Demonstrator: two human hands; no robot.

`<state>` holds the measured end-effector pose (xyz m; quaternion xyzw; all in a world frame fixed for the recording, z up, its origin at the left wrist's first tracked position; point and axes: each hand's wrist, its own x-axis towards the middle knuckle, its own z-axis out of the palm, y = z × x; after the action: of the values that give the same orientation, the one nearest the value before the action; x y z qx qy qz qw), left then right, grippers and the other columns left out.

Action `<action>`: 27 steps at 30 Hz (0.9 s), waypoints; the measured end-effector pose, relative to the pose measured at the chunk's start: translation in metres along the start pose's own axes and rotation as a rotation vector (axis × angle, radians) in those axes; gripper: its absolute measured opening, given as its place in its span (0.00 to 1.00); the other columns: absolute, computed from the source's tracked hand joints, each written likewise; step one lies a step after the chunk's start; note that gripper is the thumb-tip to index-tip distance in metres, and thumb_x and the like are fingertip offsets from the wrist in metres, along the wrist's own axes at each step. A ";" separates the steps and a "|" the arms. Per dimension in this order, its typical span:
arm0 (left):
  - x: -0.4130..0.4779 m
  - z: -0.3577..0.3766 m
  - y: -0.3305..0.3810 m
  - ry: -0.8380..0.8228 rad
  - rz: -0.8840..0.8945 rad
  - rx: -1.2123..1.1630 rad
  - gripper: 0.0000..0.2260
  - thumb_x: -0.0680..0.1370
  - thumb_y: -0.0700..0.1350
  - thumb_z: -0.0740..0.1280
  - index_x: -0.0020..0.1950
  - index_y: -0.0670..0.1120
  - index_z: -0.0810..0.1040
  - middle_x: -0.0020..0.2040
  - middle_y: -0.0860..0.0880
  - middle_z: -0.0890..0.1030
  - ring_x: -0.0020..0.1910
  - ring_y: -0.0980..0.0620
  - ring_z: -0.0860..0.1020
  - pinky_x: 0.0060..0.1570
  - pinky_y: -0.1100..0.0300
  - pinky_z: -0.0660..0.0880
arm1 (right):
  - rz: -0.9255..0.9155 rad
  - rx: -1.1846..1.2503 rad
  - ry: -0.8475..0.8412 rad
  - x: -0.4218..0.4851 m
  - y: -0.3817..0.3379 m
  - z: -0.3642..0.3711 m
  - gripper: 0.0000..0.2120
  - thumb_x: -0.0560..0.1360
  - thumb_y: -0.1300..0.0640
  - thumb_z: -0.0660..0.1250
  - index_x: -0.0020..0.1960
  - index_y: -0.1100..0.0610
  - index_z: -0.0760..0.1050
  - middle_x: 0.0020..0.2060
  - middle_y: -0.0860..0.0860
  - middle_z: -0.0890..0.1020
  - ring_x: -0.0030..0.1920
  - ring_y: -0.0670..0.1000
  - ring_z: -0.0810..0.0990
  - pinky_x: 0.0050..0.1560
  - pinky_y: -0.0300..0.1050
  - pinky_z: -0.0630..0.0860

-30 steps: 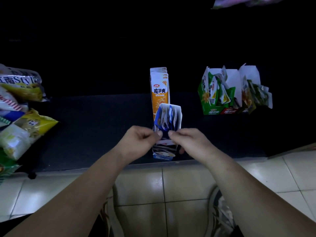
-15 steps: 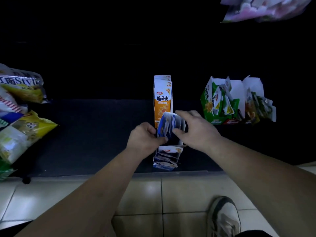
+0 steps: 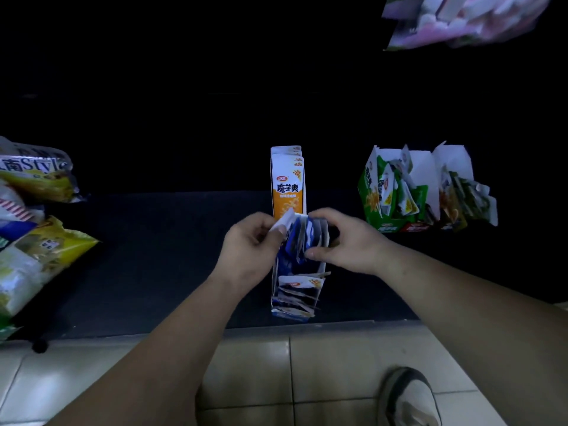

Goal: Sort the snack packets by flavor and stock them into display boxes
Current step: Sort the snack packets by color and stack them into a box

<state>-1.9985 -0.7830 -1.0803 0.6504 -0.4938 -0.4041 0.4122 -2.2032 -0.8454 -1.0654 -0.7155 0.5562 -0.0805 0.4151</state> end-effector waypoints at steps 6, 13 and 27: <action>0.003 -0.028 0.025 0.105 0.017 -0.152 0.05 0.84 0.47 0.66 0.50 0.47 0.78 0.43 0.52 0.86 0.43 0.52 0.85 0.45 0.49 0.85 | -0.003 -0.059 -0.048 -0.004 -0.007 -0.011 0.41 0.72 0.44 0.78 0.78 0.32 0.59 0.74 0.45 0.71 0.65 0.50 0.77 0.59 0.43 0.75; -0.013 -0.059 0.058 0.169 0.220 -0.051 0.04 0.84 0.46 0.67 0.51 0.47 0.79 0.40 0.48 0.85 0.35 0.57 0.81 0.34 0.56 0.79 | -0.158 0.003 0.099 -0.010 -0.057 -0.015 0.30 0.73 0.45 0.77 0.73 0.44 0.73 0.70 0.45 0.75 0.70 0.46 0.73 0.69 0.45 0.72; -0.031 -0.019 0.086 -0.009 -0.008 -0.492 0.09 0.81 0.48 0.70 0.58 0.46 0.85 0.47 0.42 0.87 0.52 0.45 0.86 0.55 0.47 0.84 | -0.209 0.536 0.010 -0.032 -0.082 -0.022 0.25 0.70 0.61 0.81 0.65 0.49 0.81 0.57 0.48 0.85 0.61 0.47 0.83 0.65 0.50 0.79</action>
<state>-2.0131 -0.7652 -0.9901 0.5302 -0.3799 -0.5168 0.5544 -2.1678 -0.8260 -0.9837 -0.6335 0.4403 -0.2704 0.5760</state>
